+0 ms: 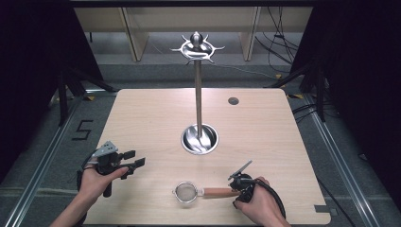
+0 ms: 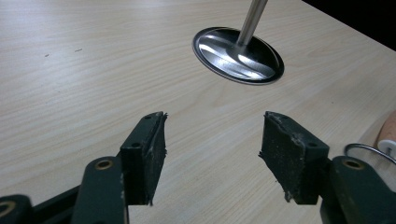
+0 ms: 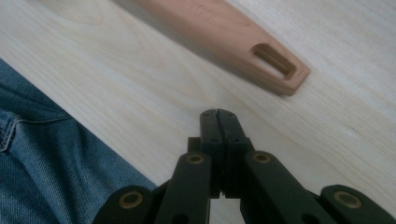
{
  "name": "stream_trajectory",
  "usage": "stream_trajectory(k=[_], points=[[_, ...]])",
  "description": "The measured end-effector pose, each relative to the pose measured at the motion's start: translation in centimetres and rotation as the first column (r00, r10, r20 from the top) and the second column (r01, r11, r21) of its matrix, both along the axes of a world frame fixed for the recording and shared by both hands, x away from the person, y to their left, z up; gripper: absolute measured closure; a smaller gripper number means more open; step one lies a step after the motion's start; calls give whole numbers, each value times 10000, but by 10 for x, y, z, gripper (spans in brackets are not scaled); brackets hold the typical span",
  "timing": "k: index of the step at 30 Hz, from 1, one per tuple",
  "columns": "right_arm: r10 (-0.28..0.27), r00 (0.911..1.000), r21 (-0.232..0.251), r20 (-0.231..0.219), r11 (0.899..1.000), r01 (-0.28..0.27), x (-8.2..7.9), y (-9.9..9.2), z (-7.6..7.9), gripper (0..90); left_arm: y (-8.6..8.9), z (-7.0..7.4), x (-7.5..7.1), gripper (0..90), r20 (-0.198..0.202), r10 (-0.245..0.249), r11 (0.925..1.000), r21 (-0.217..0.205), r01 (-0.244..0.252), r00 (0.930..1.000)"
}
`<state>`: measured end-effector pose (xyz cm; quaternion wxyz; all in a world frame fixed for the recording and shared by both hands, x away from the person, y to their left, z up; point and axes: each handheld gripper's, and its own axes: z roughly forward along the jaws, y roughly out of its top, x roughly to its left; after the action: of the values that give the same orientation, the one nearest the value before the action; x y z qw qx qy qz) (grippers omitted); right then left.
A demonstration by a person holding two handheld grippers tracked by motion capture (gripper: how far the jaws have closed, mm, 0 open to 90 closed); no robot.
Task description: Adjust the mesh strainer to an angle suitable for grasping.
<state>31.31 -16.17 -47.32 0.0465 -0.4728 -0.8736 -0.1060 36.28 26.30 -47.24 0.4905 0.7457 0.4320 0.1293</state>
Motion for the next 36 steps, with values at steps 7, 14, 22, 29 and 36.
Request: stream_trajectory(k=[7, 14, 22, 29, 36], points=[[-417, 9989, -200, -229, 9989, 412, 7, -1, -3, 900, 0, -1, 1, 390, -41, -36, 9999, -118, 36, 10000], [-724, 9973, -207, -86, 9972, 722, 18, 1, -4, 900, 1, 0, 0, 390, 12, -51, 10000, -34, 51, 10000], [-860, 9958, -498, 302, 9949, 874, 46, 6, -3, 900, 1, 0, 1, 390, 29, -106, 9999, -78, 107, 9999], [-934, 9935, -583, 656, 9936, 972, 74, 13, -4, 900, 2, 0, 1, 389, -50, -40, 10000, -76, 40, 10000], [-1354, 9888, -634, 623, 9882, 1393, 94, 19, -2, 900, 2, 0, 1, 390, -53, -56, 9999, -98, 55, 10000]])
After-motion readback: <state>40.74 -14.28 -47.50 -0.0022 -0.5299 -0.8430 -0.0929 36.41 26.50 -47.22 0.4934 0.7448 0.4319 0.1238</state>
